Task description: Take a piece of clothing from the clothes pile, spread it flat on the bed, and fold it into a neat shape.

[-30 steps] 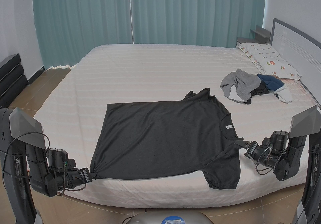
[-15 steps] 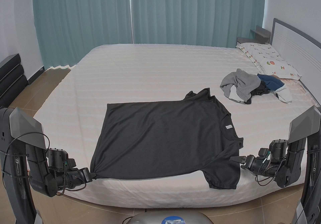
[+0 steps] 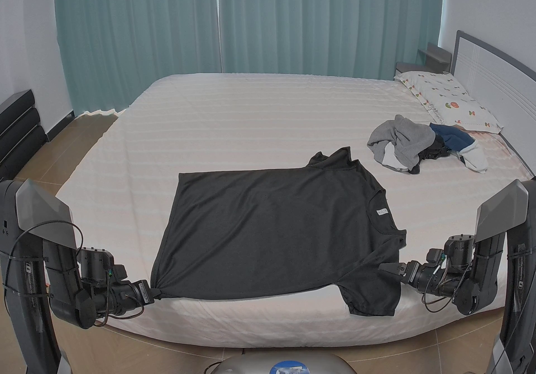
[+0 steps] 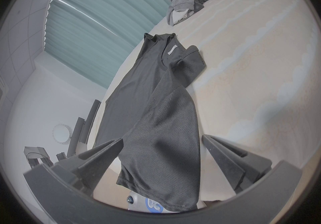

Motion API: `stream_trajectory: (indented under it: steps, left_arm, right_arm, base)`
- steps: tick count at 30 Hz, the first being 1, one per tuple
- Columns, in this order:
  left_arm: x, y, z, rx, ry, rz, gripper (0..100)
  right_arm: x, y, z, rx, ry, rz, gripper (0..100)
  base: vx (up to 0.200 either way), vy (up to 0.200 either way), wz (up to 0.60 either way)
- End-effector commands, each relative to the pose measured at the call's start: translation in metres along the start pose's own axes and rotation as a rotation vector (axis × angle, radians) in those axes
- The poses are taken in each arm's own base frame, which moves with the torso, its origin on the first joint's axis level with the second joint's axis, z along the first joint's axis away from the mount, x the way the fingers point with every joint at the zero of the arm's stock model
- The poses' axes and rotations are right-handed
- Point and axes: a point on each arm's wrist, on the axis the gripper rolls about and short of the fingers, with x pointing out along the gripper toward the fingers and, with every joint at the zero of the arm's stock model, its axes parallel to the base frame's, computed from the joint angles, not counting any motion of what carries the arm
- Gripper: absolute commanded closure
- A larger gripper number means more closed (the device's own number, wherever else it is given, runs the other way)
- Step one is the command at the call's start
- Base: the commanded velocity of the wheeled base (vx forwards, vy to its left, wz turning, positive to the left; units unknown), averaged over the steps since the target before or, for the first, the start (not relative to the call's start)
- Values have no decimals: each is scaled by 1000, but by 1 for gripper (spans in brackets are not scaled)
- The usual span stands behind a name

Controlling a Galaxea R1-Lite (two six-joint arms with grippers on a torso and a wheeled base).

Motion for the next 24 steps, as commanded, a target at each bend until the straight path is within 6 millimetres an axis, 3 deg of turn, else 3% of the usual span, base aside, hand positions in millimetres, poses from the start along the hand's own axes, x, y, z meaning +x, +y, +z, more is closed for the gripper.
stream_trajectory:
  steps: [1, 2, 14, 19, 24]
  left_arm:
    - [0, 0, 0, 0, -1, 0, 100]
    - [0, 0, 0, -2, -1, 0, 100]
    - [0, 0, 0, -1, 2, 1, 100]
    - [0, 0, 0, -2, 0, 1, 100]
    - [0, 0, 0, -2, 0, 1, 100]
  right_arm:
    - [2, -1, -3, 2, 12, -3, 0]
    - [2, -1, -3, 1, 11, -6, 100]
    - [-16, -10, -6, 5, 12, -62, 100]
    - [-24, 3, -10, -18, 29, -46, 100]
    - [-24, 2, -7, -12, 24, -50, 100]
  base:
    - [0, 0, 0]
    - [0, 0, 0]
    - [0, 0, 0]
    - [0, 0, 0]
    - [0, 0, 0]
